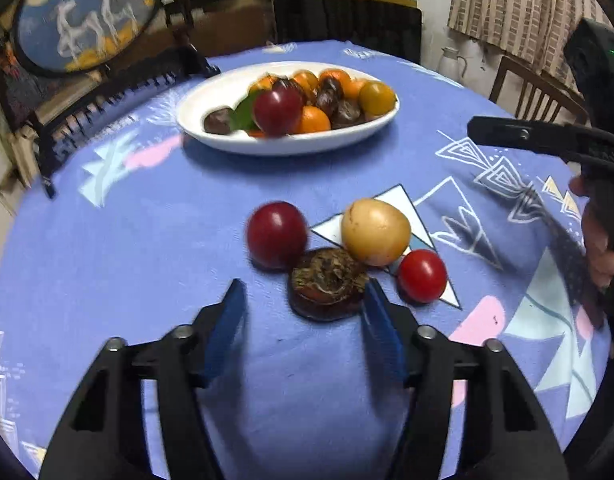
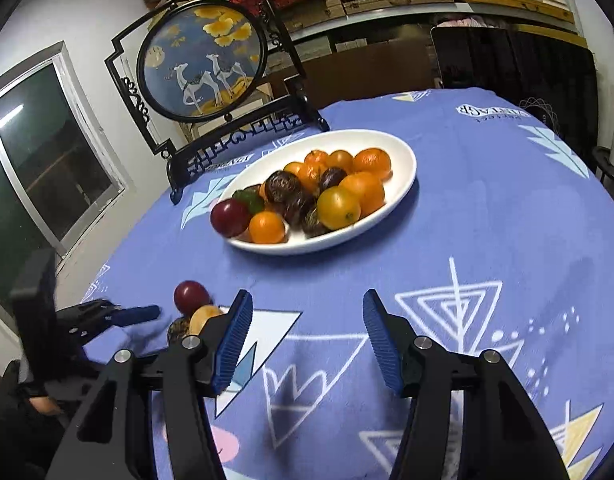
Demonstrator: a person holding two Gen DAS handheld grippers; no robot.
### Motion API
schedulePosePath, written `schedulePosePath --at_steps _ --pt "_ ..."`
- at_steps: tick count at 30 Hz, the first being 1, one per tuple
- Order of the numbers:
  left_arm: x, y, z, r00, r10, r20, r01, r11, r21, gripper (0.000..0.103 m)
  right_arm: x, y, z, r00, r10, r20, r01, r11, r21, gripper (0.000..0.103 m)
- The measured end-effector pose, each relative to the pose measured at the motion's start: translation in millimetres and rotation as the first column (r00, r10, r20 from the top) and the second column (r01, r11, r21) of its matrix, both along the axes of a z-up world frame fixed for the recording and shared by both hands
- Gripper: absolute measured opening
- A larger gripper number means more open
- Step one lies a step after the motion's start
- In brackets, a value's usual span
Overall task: Organize fruits
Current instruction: 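Grasp the last water chestnut with the left gripper while the right grasps a red tomato, then carry the water chestnut and red tomato to the plate and release them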
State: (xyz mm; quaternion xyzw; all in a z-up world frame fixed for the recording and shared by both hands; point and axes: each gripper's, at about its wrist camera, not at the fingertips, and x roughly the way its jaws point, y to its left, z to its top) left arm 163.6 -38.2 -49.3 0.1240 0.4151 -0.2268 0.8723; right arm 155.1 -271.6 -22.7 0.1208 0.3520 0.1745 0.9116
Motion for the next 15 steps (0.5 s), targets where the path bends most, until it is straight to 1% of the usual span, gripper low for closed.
schedulePosePath --at_steps 1,2,4,5,6,8,9,11,13,15 --pt "2.7 -3.6 -0.8 1.000 -0.010 0.000 0.010 1.000 0.002 0.056 -2.4 2.9 -0.3 1.000 0.011 -0.001 -0.011 1.000 -0.004 0.058" --pt "4.5 -6.8 -2.1 1.000 -0.026 -0.001 0.026 1.000 0.002 0.050 -5.0 5.3 -0.7 1.000 0.022 0.000 -0.022 1.000 -0.009 0.058" --pt "8.4 -12.2 -8.1 0.999 -0.039 -0.023 0.039 0.999 0.006 0.045 -9.6 16.0 -2.5 0.998 0.065 -0.011 -0.065 0.997 -0.030 0.058" --pt "11.6 -11.6 -9.8 0.999 -0.039 -0.037 0.039 0.999 -0.005 0.044 -11.2 22.8 -3.9 0.996 0.090 -0.021 -0.090 0.995 -0.044 0.058" --pt "13.4 -7.9 -9.6 0.998 -0.038 -0.049 0.037 0.999 -0.032 0.044 -13.4 28.0 -5.3 0.993 0.111 -0.027 -0.112 0.992 -0.055 0.058" --pt "15.7 0.1 -7.6 0.999 -0.015 -0.052 0.011 0.997 -0.073 0.044 -18.9 42.4 -8.8 0.986 0.164 -0.043 -0.167 0.982 -0.083 0.058" --pt "16.0 4.1 -5.0 0.999 -0.001 -0.044 -0.003 0.996 -0.093 0.044 -20.7 48.2 -9.8 0.982 0.183 -0.048 -0.187 0.978 -0.097 0.058" --pt "11.3 14.8 5.8 1.000 0.025 0.004 -0.024 0.988 -0.150 0.044 -25.6 63.9 -12.2 0.972 0.227 -0.055 -0.232 0.963 -0.138 0.058" --pt "3.0 25.5 18.4 0.997 0.044 0.067 -0.030 0.977 -0.209 0.044 -28.1 74.8 -14.7 0.968 0.246 -0.059 -0.252 0.952 -0.174 0.058" --pt "-1.5 33.9 27.1 0.993 0.065 0.101 -0.038 0.967 -0.252 0.044 -26.7 82.8 -17.0 0.965 0.253 -0.071 -0.262 0.945 -0.193 0.057"
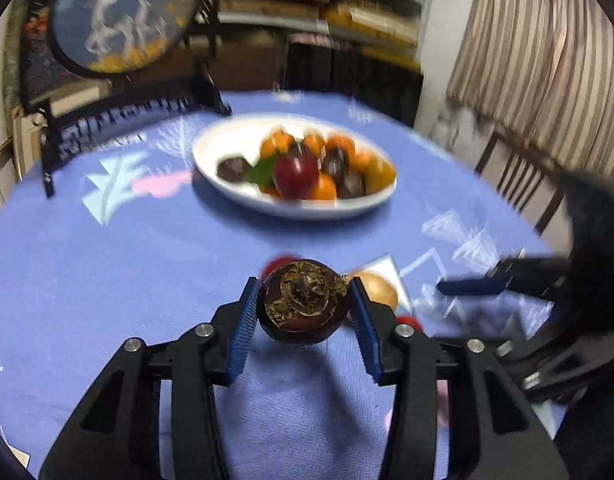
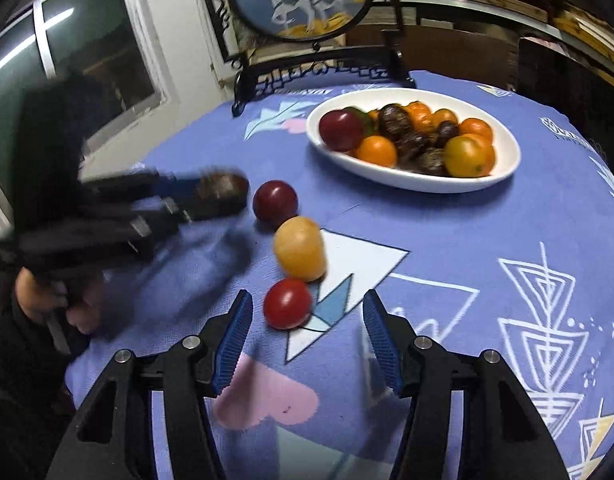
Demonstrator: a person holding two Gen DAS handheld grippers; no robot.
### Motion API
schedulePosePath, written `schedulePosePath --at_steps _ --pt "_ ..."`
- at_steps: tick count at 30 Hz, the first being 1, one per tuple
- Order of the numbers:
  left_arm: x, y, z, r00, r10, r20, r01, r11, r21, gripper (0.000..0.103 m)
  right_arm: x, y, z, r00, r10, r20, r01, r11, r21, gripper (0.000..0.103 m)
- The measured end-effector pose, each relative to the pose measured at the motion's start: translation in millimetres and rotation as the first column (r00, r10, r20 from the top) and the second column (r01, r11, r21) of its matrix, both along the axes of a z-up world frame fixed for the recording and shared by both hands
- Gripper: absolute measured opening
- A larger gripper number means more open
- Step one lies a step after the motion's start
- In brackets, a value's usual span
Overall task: Organize fruits
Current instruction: 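Carry the water chestnut and red tomato to the plate and release them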
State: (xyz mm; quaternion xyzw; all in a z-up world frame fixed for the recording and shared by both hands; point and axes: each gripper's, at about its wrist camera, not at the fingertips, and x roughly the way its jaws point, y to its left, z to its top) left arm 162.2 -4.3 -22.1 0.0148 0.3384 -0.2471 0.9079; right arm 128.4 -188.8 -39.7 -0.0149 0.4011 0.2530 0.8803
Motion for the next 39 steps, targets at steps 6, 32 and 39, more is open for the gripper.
schedulePosePath --at_steps 6,32,39 --pt "8.3 6.1 1.5 0.999 0.035 -0.020 -0.036 0.999 -0.023 0.044 7.5 24.4 -10.8 0.999 0.020 -0.047 -0.023 0.999 -0.048 0.043" --pt "151.9 -37.4 44.5 0.993 0.096 -0.066 -0.098 0.995 -0.016 0.044 163.1 -57.8 81.6 0.972 -0.234 -0.010 0.232 0.959 0.161 0.031" --pt "141.0 -30.9 44.4 0.993 0.104 -0.050 -0.106 0.994 -0.033 0.072 160.0 -57.2 66.2 0.966 -0.257 0.003 0.254 0.957 0.143 0.046"
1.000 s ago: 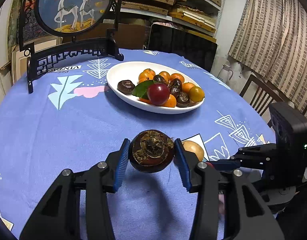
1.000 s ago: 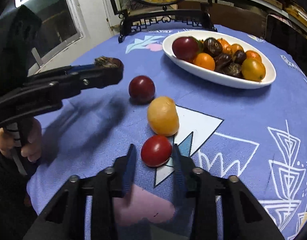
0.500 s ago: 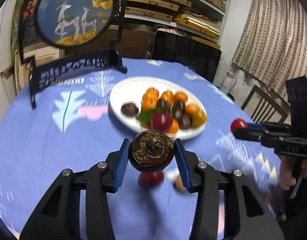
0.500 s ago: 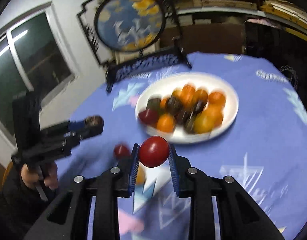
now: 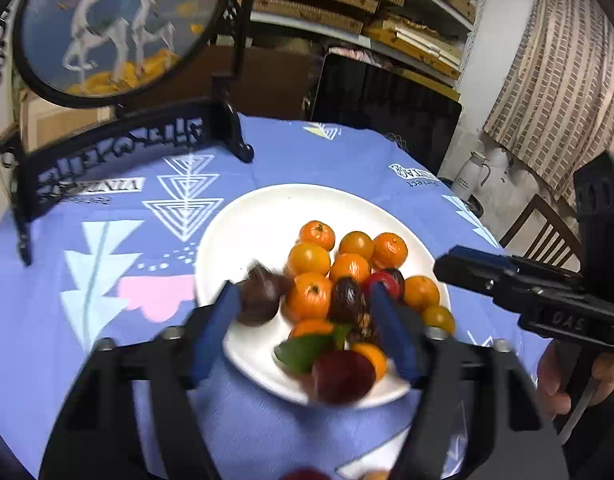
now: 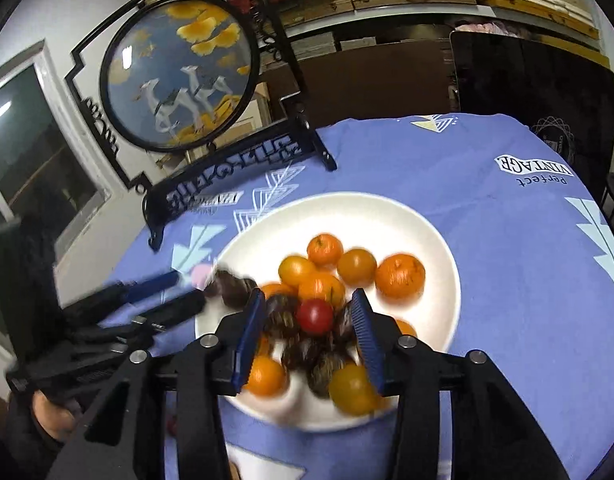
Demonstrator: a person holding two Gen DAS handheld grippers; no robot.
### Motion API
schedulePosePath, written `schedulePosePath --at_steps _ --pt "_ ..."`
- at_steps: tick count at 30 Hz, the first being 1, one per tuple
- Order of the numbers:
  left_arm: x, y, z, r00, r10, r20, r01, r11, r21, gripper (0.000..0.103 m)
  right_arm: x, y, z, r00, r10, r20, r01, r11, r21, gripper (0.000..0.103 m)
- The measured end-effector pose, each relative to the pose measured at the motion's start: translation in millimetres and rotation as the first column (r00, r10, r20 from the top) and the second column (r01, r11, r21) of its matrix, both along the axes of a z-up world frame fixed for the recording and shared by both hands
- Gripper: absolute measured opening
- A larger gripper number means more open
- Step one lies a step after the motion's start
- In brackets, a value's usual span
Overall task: Organize fruits
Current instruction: 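Carry the water chestnut and red tomato to the plate and release them, then grasp the dark red plum with the left gripper while the right grasps the yellow fruit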
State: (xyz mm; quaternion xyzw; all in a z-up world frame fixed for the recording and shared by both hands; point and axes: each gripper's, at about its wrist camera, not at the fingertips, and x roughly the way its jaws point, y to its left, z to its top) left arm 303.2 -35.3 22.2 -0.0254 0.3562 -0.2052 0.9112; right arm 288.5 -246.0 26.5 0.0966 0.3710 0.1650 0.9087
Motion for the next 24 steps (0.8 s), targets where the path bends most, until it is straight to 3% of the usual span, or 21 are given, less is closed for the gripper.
schedulePosePath --at_steps 3,7,9,12,15,16,18,19,21,24 --pt "-32.3 6.4 -3.1 0.999 -0.046 0.002 0.046 0.998 0.045 0.073 -32.4 -1.0 -8.9 1.000 0.028 0.006 -0.028 1.000 0.002 0.046" --pt "-74.0 8.1 -28.7 0.994 -0.102 -0.026 0.105 0.975 0.195 0.074 -79.0 2.0 -24.0 0.998 0.066 0.019 -0.065 0.998 -0.026 0.050" --pt "-86.4 11.0 -43.6 0.992 -0.116 -0.049 0.125 0.964 0.236 0.074 -96.4 5.7 -31.7 0.995 0.096 0.006 -0.096 0.995 -0.032 0.050" --pt "-92.3 12.8 -61.9 0.988 -0.123 -0.093 0.143 0.957 0.251 0.074 -114.6 11.7 -39.9 0.992 0.127 -0.011 -0.127 0.991 -0.044 0.050" --pt "-89.3 5.3 -72.3 0.984 -0.140 -0.108 0.164 0.950 0.265 0.067 -122.7 15.7 -44.3 0.991 0.134 -0.023 -0.135 0.989 -0.053 0.050" --pt "-87.6 3.6 -75.9 0.984 -0.141 -0.109 0.166 0.948 0.273 0.064 -123.8 16.7 -45.7 0.990 0.135 -0.027 -0.136 0.989 -0.054 0.050" --pt "-83.2 -0.1 -83.7 0.982 -0.147 -0.122 0.175 0.946 0.272 0.048 -124.1 20.4 -49.2 0.991 0.132 -0.038 -0.134 0.989 -0.066 0.050" --pt "-84.8 -1.1 -82.2 0.983 -0.152 -0.105 0.176 0.946 0.271 0.037 -123.6 21.9 -51.0 0.990 0.134 -0.043 -0.137 0.988 -0.068 0.050" --pt "-88.4 0.6 -75.5 0.985 -0.154 -0.074 0.168 0.950 0.262 0.037 -123.9 27.8 -55.6 0.987 0.149 -0.057 -0.153 0.986 -0.072 0.050" --pt "-93.5 16.6 -57.9 0.993 -0.121 -0.002 0.119 0.974 0.192 0.037 -126.4 41.9 -59.3 0.980 0.187 -0.070 -0.193 0.977 -0.095 0.050"
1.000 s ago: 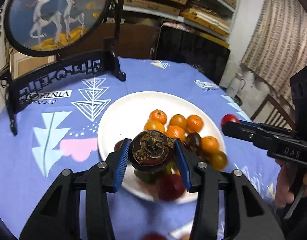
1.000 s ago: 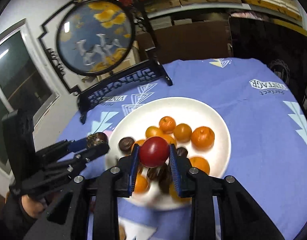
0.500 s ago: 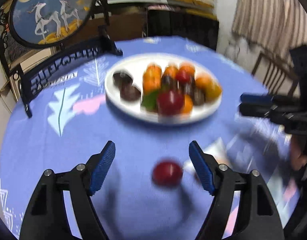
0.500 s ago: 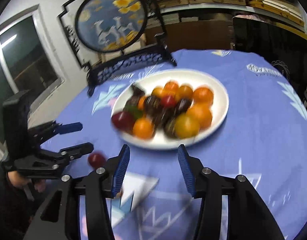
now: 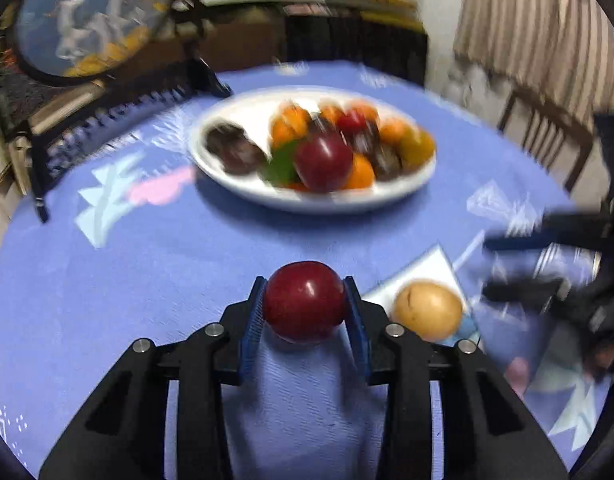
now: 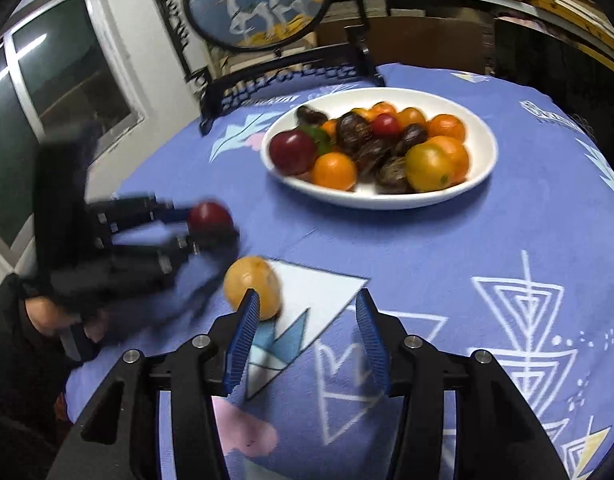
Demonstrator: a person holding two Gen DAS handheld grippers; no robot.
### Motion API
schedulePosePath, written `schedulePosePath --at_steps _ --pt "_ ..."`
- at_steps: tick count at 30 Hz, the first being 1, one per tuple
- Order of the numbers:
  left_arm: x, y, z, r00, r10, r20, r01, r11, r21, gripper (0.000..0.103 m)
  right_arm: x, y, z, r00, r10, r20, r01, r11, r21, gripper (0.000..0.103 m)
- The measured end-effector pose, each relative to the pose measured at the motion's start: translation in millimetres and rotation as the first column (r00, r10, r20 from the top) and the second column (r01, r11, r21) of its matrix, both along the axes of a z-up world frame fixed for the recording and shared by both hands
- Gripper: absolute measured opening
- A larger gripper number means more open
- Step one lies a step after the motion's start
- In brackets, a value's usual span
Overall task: Organize fruits
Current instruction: 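Grasp the dark red plum with the left gripper while the right grasps the yellow fruit, then carry the plum and yellow fruit to the plate and open both grippers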
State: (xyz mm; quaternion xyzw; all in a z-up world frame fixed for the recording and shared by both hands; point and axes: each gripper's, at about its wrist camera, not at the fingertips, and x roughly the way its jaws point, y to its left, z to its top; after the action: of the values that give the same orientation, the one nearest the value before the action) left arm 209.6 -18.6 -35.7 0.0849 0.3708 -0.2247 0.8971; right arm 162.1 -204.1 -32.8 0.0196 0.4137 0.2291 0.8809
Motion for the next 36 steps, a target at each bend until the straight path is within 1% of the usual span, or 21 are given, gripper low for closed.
schedulePosePath --at_steps 2,4,6,8,9,10,13,15,17,19,21,23,25,27,28,29,30,32,34,35,36 --pt "-0.4 18.7 13.5 0.999 0.038 0.024 -0.035 0.995 -0.091 0.037 -2.1 9.7 0.1 1.000 0.027 0.007 -0.027 1.000 -0.016 0.050" --pt "0.4 29.8 20.7 0.997 0.066 0.033 -0.061 0.989 -0.137 0.037 -2.0 23.5 0.1 0.999 0.045 0.022 -0.044 0.997 -0.058 0.051" --pt "1.4 36.4 23.3 0.996 0.086 0.033 -0.080 0.984 -0.158 0.037 1.8 35.1 -1.9 0.998 0.058 0.021 -0.056 0.995 -0.081 0.053" --pt "2.2 36.7 22.5 0.995 0.091 0.031 -0.085 0.985 -0.153 0.037 9.8 47.2 -8.0 0.998 0.067 -0.006 -0.067 0.993 -0.098 0.053" --pt "2.1 35.5 21.8 0.996 0.090 0.029 -0.084 0.985 -0.147 0.037 12.9 51.2 -10.9 0.997 0.069 -0.017 -0.070 0.992 -0.104 0.048" --pt "0.8 33.7 21.3 0.995 0.091 0.030 -0.086 0.986 -0.141 0.037 15.7 55.1 -14.4 0.997 0.068 -0.031 -0.071 0.991 -0.112 0.033" --pt "-0.8 36.1 20.9 0.995 0.092 0.032 -0.086 0.985 -0.146 0.037 16.2 49.0 -13.5 0.999 0.037 -0.036 -0.039 0.997 -0.067 0.032" --pt "-1.3 36.6 21.6 0.996 0.090 0.018 -0.086 0.983 -0.159 0.037 14.4 33.5 -5.0 0.999 0.011 -0.033 -0.012 1.000 -0.008 0.032" --pt "0.2 34.1 25.3 0.997 0.079 0.011 -0.076 0.984 -0.162 0.037 14.5 12.8 11.5 1.000 -0.014 -0.014 0.014 0.998 0.056 0.032" --pt "8.6 26.2 31.9 0.998 0.064 0.002 -0.063 0.985 -0.160 0.037 21.8 -1.5 26.8 0.999 -0.035 0.014 0.034 0.997 0.063 0.032" --pt "23.8 14.2 41.8 0.998 0.064 -0.001 -0.063 0.988 -0.144 0.037 41.4 -18.1 42.2 0.996 -0.087 0.024 0.086 0.994 0.071 0.032" --pt "48.4 -3.3 53.4 0.998 0.061 -0.003 -0.061 0.989 -0.131 0.037 69.4 -31.0 56.4 0.992 -0.124 0.022 0.121 0.988 0.099 0.032" --pt "70.5 -13.4 58.4 0.997 0.077 -0.012 -0.078 0.988 -0.137 0.039 97.4 -37.2 63.4 0.987 -0.157 0.019 0.154 0.982 0.114 0.032" --pt "98.0 -24.5 57.8 0.993 0.114 -0.028 -0.117 0.983 -0.144 0.057 126.1 -39.1 64.1 0.984 -0.177 0.002 0.175 0.976 0.133 0.035" --pt "109.3 -29.6 54.6 0.991 0.128 -0.039 -0.132 0.982 -0.138 0.081 140.5 -39.4 60.6 0.983 -0.181 -0.017 0.182 0.973 0.145 0.041" --pt "116.5 -32.6 51.8 0.989 0.136 -0.052 -0.142 0.981 -0.129 0.094 150.9 -40.2 56.0 0.979 -0.200 -0.030 0.202 0.969 0.144 0.048" --pt "121.4 -34.6 48.2 0.987 0.151 -0.063 -0.157 0.981 -0.114 0.094 154.2 -41.1 53.9 0.974 -0.223 -0.032 0.226 0.965 0.135 0.059" --pt "117.9 -30.8 44.0 0.985 0.153 -0.084 -0.163 0.979 -0.123 0.094 142.8 -49.4 50.0 0.970 -0.244 -0.020 0.243 0.954 0.176 0.060" --pt "102.7 -24.1 40.6 0.984 0.149 -0.102 -0.162 0.979 -0.123 0.094 120.9 -53.9 48.1 0.968 -0.250 0.009 0.245 0.955 0.167 0.060" --pt "93.0 -20.1 38.8 0.982 0.154 -0.109 -0.166 0.979 -0.119 0.095 103.9 -57.5 46.1 0.966 -0.257 0.028 0.249 0.954 0.165 0.065" --pt "80.6 -15.6 37.1 0.982 0.146 -0.120 -0.162 0.979 -0.128 0.096 90.6 -60.1 44.4 0.964 -0.265 0.035 0.256 0.953 0.165 0.076"
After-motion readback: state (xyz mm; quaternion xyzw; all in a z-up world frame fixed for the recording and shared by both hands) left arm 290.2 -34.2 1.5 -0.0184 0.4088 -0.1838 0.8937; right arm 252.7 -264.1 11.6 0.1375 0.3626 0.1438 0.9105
